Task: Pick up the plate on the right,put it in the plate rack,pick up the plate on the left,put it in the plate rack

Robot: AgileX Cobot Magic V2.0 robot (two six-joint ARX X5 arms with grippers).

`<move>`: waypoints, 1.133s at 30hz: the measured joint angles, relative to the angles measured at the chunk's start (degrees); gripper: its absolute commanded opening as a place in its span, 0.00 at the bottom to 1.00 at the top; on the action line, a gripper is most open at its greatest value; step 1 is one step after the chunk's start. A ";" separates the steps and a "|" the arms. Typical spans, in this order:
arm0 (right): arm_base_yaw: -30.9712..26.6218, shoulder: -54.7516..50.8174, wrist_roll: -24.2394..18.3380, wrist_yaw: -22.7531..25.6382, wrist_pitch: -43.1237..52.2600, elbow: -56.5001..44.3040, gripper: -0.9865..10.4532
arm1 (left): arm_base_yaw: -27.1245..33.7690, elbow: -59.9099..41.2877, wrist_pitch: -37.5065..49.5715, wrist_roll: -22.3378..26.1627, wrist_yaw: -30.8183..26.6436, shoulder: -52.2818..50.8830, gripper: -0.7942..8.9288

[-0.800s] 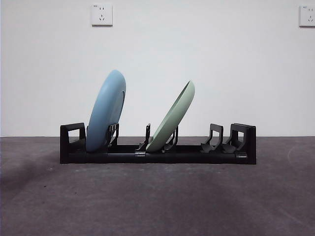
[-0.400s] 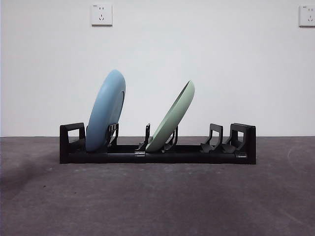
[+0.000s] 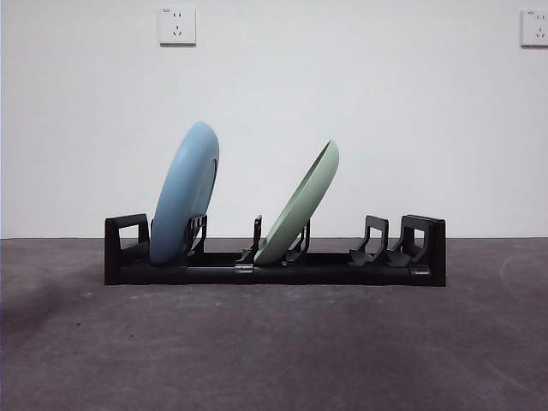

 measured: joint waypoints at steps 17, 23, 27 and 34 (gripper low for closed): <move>0.00 0.00 0.00 0.04 -0.24 0.00 0.09 | 24.50 -22.69 18.73 0.52 13.53 -19.54 0.08; 0.00 0.00 0.00 0.04 -0.24 0.00 0.09 | 25.75 -30.95 20.28 0.52 13.57 -24.68 0.08; 0.00 0.00 0.00 0.04 -0.24 0.00 0.09 | 25.75 -33.38 20.41 0.37 13.55 -25.66 0.08; 0.00 0.04 0.00 0.04 -0.26 0.00 0.09 | 25.75 -34.12 19.19 -0.02 13.51 -25.68 0.08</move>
